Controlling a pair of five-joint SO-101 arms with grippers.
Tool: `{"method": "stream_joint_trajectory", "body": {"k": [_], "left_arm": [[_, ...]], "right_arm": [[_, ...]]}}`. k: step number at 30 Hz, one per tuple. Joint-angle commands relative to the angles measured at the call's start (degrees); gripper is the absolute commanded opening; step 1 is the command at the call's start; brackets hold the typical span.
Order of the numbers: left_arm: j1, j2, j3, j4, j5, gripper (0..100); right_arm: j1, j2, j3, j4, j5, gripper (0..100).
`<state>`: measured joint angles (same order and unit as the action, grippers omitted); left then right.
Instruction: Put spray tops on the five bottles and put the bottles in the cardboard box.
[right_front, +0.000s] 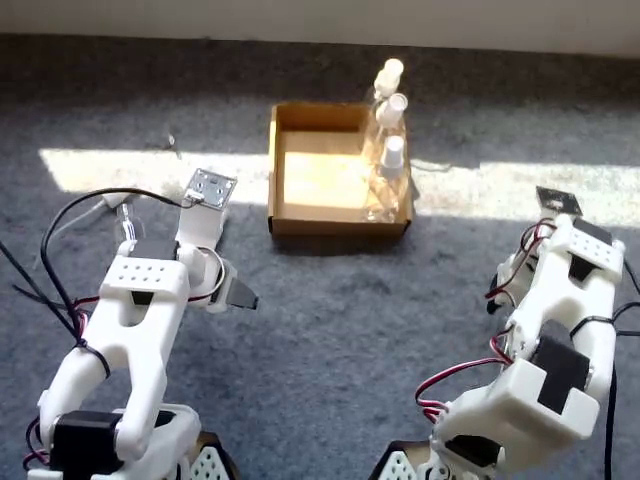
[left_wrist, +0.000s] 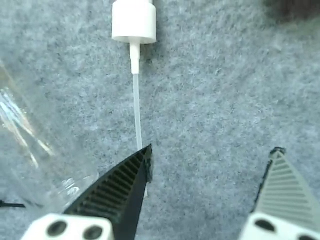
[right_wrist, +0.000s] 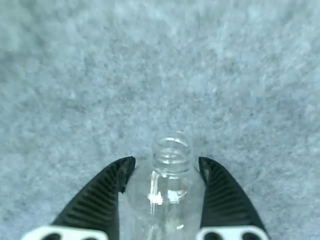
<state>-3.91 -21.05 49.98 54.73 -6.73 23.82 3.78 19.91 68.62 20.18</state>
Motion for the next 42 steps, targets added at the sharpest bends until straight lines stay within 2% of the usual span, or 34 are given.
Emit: {"method": "stream_joint_trajectory", "body": {"k": [1,6,10,12,18,21,24,28,36,42], "left_arm": [[-4.70,-2.15,-6.81,0.35,0.53,33],[-11.91,0.66,-25.36,10.55,0.53,33],[-9.98,10.95,-43.56,19.52,0.09,33],[-7.69,18.59,-52.26,23.12,-2.55,33],[-2.95,41.10,-75.21,31.65,-9.93,22],[-1.01,51.03,-83.12,34.90,-11.96,20],[-0.13,59.47,-89.19,35.52,-12.92,20],[0.04,67.12,-94.02,36.84,-12.84,20],[-1.54,72.84,-94.81,37.19,-12.75,20],[-1.80,73.98,-94.81,37.36,-12.92,8]], "right_arm": [[-7.25,-9.71,-8.75,4.88,-3.08,6.7],[-18.86,-25.89,-12.18,9.10,-4.48,6.3],[-28.35,-34.95,-5.67,7.87,-4.48,1.5],[-33.01,-38.20,-0.31,6.02,-4.48,0.3],[-42.24,-50.42,23.08,-10.07,-3.96,0.5],[-45.32,-56.66,34.24,-18.42,-0.18,0.5],[-49.01,-60.97,43.12,-23.16,1.58,0.5],[-50.77,-64.22,50.68,-23.69,1.58,0.5],[-50.95,-65.10,52.18,-23.78,1.58,0.5],[-50.95,-65.19,52.09,-23.78,1.23,0.5]]}}
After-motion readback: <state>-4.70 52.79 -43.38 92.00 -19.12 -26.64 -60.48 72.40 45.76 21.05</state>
